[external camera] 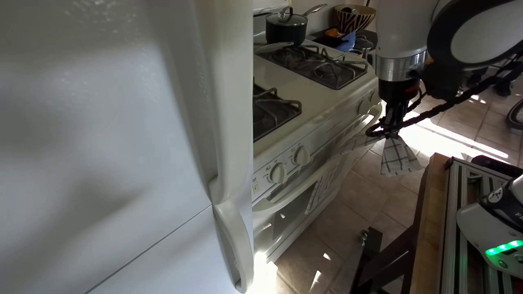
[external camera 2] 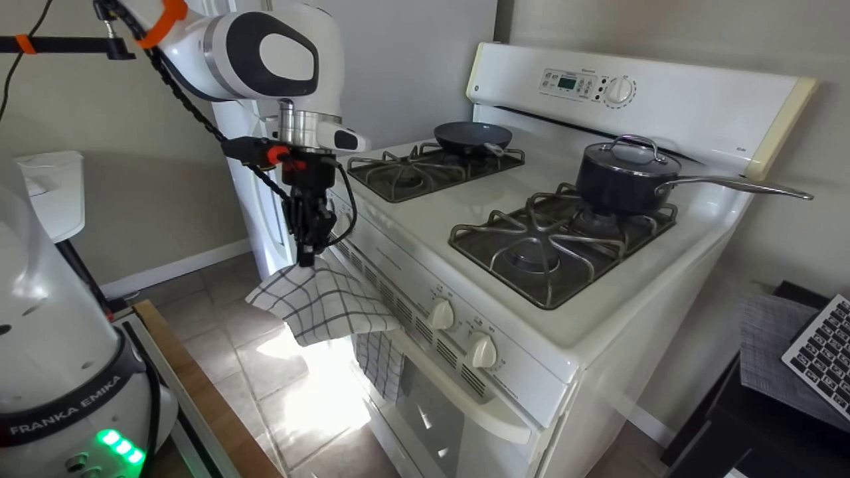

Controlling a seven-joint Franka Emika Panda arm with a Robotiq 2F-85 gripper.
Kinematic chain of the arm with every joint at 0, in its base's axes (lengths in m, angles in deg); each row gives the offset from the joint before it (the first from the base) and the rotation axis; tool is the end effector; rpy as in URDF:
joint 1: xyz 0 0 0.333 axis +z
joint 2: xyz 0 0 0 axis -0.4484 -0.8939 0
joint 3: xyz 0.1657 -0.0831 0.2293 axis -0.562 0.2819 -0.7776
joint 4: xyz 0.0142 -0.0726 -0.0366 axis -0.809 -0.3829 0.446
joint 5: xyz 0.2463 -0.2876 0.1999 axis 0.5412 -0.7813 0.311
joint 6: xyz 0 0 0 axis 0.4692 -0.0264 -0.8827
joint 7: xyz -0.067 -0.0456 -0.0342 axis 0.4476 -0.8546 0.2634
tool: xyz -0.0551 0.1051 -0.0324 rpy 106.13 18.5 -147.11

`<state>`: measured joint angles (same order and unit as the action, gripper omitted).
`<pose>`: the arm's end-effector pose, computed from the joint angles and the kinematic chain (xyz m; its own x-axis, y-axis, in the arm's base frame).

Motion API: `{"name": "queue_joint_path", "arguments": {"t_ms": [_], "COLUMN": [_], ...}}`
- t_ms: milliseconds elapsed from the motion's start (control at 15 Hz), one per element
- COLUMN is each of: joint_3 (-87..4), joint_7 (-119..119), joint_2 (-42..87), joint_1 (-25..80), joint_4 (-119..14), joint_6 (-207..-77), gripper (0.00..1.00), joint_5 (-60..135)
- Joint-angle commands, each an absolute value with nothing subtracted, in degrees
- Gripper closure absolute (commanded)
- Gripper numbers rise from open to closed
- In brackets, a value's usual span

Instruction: Put the towel on the oven door handle

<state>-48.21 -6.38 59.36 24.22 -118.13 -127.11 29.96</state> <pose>0.3649 -0.0104 0.2394 0.9540 -0.0983 -0.2833 -0.0427 -0.9797 0.1960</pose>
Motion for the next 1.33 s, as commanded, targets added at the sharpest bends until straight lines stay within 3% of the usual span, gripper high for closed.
{"name": "queue_joint_path", "arguments": {"t_ms": [0,467,933,1000,1067,1267], "joint_3": [-48.21,-48.5,-48.34,-48.51,-48.62,-48.72], "joint_7": [-6.67,-7.5,-7.92,-8.08,-8.26,-8.36], "joint_2": [58.49,59.8,57.24,57.07,56.88,56.42], "joint_1": [23.72,23.84,24.3,24.36,24.45,24.61], "joint_4": [-118.05,-117.72,-117.47,-117.47,-117.47,-117.46], "joint_6": [-124.58,-110.64,-112.69,-112.36,-112.21,-112.42], "gripper": [0.99,0.99,0.99,0.7,0.69,0.48], "joint_5": [28.31,24.77,24.84,24.46,24.29,24.07]}}
